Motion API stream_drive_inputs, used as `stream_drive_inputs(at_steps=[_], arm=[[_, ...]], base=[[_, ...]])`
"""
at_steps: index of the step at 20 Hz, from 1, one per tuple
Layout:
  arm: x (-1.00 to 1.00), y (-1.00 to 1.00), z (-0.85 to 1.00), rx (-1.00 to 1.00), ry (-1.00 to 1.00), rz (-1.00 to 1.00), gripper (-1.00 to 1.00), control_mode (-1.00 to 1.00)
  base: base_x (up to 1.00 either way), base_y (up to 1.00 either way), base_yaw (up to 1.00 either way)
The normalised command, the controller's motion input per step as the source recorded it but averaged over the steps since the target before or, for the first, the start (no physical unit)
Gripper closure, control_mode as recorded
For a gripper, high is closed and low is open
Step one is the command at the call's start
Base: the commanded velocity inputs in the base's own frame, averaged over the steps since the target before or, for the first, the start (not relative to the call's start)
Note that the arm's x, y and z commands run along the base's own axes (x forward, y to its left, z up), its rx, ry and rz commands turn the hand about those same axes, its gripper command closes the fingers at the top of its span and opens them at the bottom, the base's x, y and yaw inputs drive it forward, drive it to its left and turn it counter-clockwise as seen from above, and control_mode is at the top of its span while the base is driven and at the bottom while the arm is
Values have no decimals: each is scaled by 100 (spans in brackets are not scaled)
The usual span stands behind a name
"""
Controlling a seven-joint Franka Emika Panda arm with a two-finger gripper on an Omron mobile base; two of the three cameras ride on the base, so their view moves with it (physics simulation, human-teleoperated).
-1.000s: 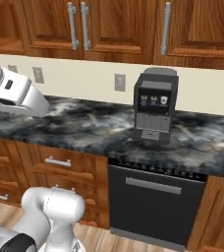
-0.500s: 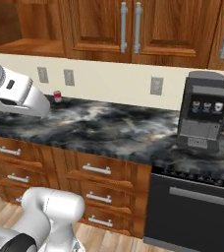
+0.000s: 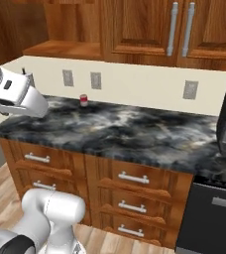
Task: Close all open cabinet doors.
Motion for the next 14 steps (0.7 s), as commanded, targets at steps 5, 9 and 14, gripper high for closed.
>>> stream_drive_inputs(at_steps=[5, 9, 14], arm=[[0, 0, 0, 0, 0, 0, -100, 100], [0, 0, 0, 0, 0, 0, -100, 100], [0, 0, 0, 0, 0, 0, -100, 100]], base=[[8, 41, -7], [35, 41, -13], [65, 4, -19]])
